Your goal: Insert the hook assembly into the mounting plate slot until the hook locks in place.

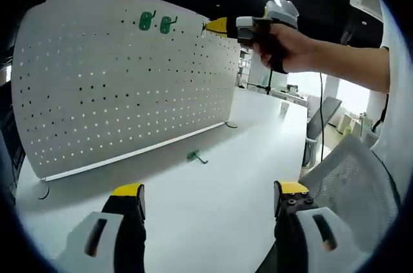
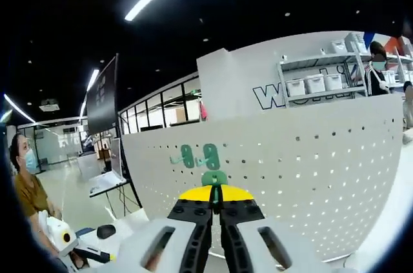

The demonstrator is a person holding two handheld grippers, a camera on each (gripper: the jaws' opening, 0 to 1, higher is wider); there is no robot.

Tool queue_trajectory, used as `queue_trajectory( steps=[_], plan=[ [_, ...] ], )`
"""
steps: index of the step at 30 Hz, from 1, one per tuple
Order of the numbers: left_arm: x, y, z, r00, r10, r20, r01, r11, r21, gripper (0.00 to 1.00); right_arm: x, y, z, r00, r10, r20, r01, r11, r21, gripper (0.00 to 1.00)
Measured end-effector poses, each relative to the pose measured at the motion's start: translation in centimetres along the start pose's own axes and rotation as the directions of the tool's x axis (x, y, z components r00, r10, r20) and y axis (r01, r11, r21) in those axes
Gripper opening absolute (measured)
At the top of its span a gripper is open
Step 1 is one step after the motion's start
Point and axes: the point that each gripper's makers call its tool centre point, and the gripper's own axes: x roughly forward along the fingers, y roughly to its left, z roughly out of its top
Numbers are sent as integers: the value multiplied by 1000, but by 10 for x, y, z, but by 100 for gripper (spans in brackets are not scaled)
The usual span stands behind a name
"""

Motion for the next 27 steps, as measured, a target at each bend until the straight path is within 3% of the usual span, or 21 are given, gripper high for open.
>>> queue_trajectory(
  steps=[13,22,27],
  plan=[
    [-1,2,-7,1000,6,-18,-6,1000,-4,84,22,-23,14,994,-101,37,103,994,-49,0],
    [-2,2,-7,1000,8,-18,-8,1000,-3,84,36,-27,22,989,-136,66,141,987,-75,0],
    [-2,3,-9,1000,13,-23,-13,1000,-4,83,43,-32,19,985,-168,47,171,982,-84,0]
  ],
)
